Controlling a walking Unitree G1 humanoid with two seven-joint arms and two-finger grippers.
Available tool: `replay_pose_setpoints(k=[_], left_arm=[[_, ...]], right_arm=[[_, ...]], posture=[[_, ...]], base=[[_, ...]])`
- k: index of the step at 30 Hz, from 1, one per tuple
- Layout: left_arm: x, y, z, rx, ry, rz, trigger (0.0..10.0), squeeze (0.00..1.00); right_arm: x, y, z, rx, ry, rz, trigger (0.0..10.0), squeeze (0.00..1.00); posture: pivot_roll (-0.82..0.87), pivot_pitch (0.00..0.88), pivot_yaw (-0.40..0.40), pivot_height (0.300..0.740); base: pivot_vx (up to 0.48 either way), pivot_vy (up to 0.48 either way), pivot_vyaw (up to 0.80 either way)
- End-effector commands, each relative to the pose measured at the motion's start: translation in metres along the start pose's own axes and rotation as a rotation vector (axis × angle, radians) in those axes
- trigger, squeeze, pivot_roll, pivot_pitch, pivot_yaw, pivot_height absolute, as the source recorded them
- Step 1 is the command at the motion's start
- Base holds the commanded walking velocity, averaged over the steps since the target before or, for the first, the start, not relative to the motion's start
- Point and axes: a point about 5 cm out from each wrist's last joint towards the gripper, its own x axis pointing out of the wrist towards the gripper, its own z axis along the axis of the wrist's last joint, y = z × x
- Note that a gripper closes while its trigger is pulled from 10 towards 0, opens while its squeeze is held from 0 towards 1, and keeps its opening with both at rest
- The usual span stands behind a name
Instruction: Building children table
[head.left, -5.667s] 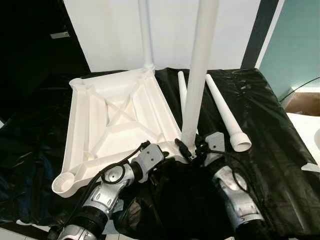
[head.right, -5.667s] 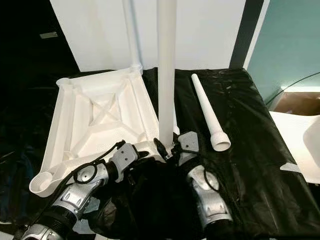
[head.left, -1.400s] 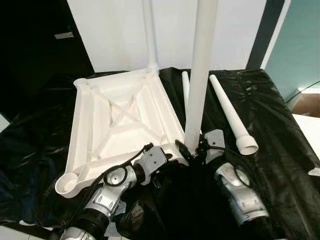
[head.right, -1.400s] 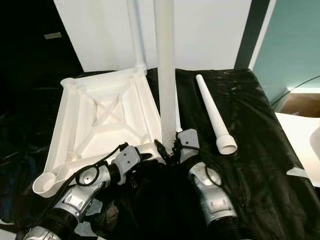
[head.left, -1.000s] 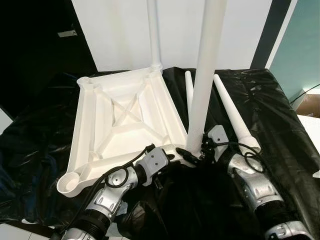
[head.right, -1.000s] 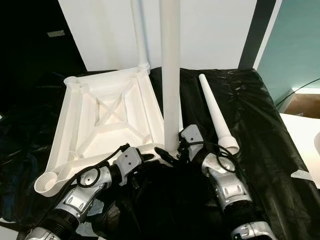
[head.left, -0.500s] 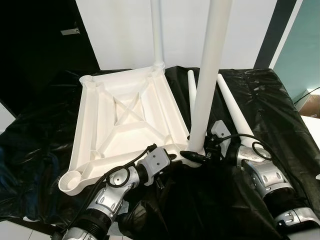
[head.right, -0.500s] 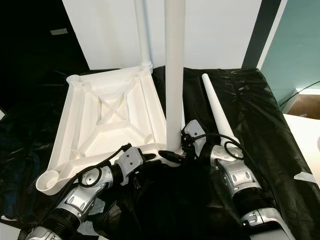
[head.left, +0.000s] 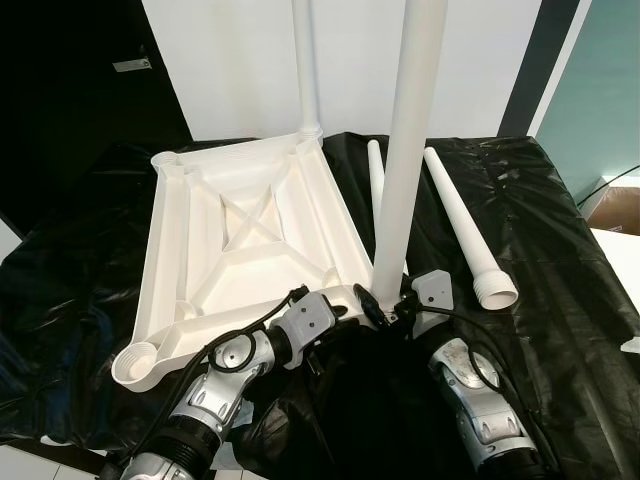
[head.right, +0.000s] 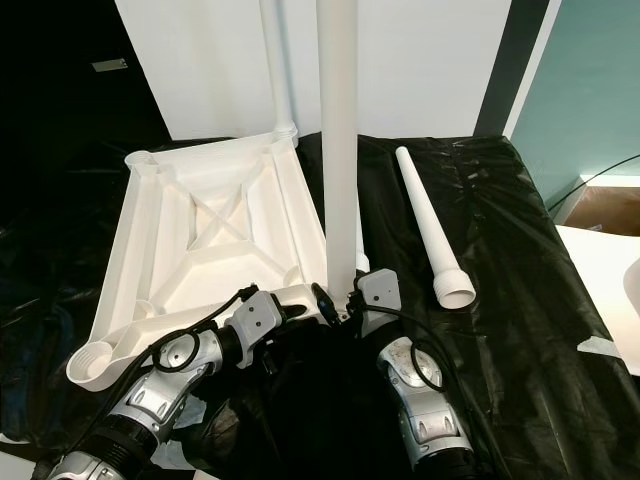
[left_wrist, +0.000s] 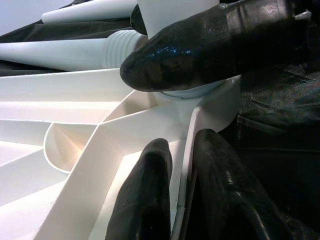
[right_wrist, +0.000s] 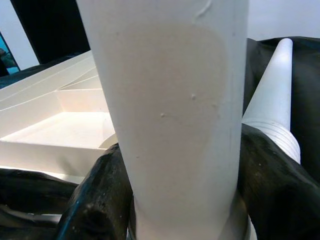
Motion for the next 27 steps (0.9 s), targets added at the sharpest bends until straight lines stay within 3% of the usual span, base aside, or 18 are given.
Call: replay_pose_setpoints(k=[1,2,3,4,5,7,8,15,16,17,18,19,21,22,23,24,25,27], left_arm=[[-0.006,-0.028,-0.033,-0.057,0.148,-0.151,10.0,0.0],[-0.006,-0.028,-0.033,-0.057,0.148,-0.151,10.0,0.0],[-0.006,-0.028,-0.033,-0.056,0.149,-0.15,10.0,0.0],[-0.006,-0.028,-0.033,-0.056,0.149,-0.15,10.0,0.0],[-0.006,-0.028,-0.033,-0.056,0.15,-0.148,10.0,0.0],[-0.006,-0.028,-0.034,-0.057,0.151,-0.146,10.0,0.0],[-0.006,-0.028,-0.034,-0.058,0.151,-0.145,10.0,0.0],[-0.005,-0.028,-0.034,-0.06,0.151,-0.145,10.0,0.0],[-0.005,-0.028,-0.034,-0.06,0.15,-0.147,10.0,0.0],[-0.005,-0.028,-0.034,-0.059,0.15,-0.147,10.0,0.0],[-0.005,-0.028,-0.034,-0.059,0.15,-0.147,10.0,0.0],[-0.004,-0.028,-0.034,-0.06,0.149,-0.146,10.0,0.0],[-0.004,-0.028,-0.034,-0.06,0.149,-0.146,10.0,0.0],[-0.004,-0.028,-0.034,-0.06,0.148,-0.145,10.0,0.0],[-0.003,-0.029,-0.034,-0.063,0.147,-0.143,10.0,0.0],[-0.003,-0.029,-0.034,-0.065,0.146,-0.142,10.0,0.0],[-0.003,-0.029,-0.034,-0.067,0.146,-0.139,10.0,0.0],[-0.003,-0.029,-0.034,-0.068,0.146,-0.137,10.0,0.0]], right_arm=[[-0.005,-0.033,0.003,-0.019,0.008,-0.193,0.0,0.0],[-0.005,-0.033,0.003,-0.019,0.008,-0.193,0.0,0.0],[-0.004,-0.03,0.001,-0.02,0.027,-0.169,4.9,0.0],[-0.004,-0.03,0.001,-0.02,0.027,-0.169,4.9,0.0],[-0.003,-0.027,-0.002,-0.025,0.053,-0.146,10.0,0.0],[-0.002,-0.028,-0.006,-0.026,0.082,-0.101,10.0,0.0],[-0.001,-0.03,-0.005,-0.019,0.079,-0.072,10.0,1.0],[0.009,-0.04,0.006,-0.018,0.066,0.092,10.0,1.0],[0.013,-0.042,0.01,-0.046,0.077,0.197,10.0,0.09],[0.017,-0.045,0.014,-0.065,0.091,0.294,10.0,0.0],[0.017,-0.045,0.014,-0.065,0.091,0.294,10.0,0.0],[0.018,-0.047,0.019,-0.08,0.107,0.399,10.0,0.0],[0.018,-0.047,0.019,-0.08,0.107,0.399,10.0,0.0],[0.018,-0.049,0.022,-0.087,0.119,0.461,10.0,0.0],[0.019,-0.054,0.026,-0.089,0.134,0.516,9.1,0.0],[0.019,-0.057,0.028,-0.09,0.143,0.546,9.1,0.0],[0.019,-0.059,0.029,-0.09,0.159,0.58,0.0,0.0],[0.015,-0.06,0.029,-0.092,0.188,0.643,0.0,0.0]], posture=[[0.06,0.0,0.051,0.74],[0.06,0.0,0.051,0.74],[0.06,0.0,0.051,0.74],[0.06,0.0,0.051,0.74],[0.06,0.0,0.051,0.74],[0.06,0.0,0.05,0.74],[0.06,0.0,0.051,0.74],[0.05,0.0,0.056,0.74],[0.04,0.0,0.056,0.74],[0.05,0.0,0.053,0.74],[0.05,0.0,0.053,0.74],[0.05,0.0,0.053,0.74],[0.05,0.0,0.053,0.74],[0.05,0.0,0.053,0.74],[0.05,0.0,0.049,0.74],[0.05,0.0,0.049,0.74],[0.05,0.0,0.049,0.74],[0.05,0.0,0.049,0.74]], base=[[0.0,0.0,0.0],[0.0,0.0,0.0],[0.0,0.0,0.0],[0.0,0.0,0.0],[0.0,0.0,0.0],[0.0,0.0,0.0],[0.0,0.0,0.0],[0.0,0.0,0.0],[0.0,0.0,0.0],[0.0,0.0,0.0],[0.0,0.0,0.0],[0.0,0.0,0.0],[0.0,0.0,0.0],[0.0,0.0,0.0],[0.0,0.0,0.0],[0.0,0.0,0.0],[0.0,0.0,0.0],[0.0,0.0,0.0]])
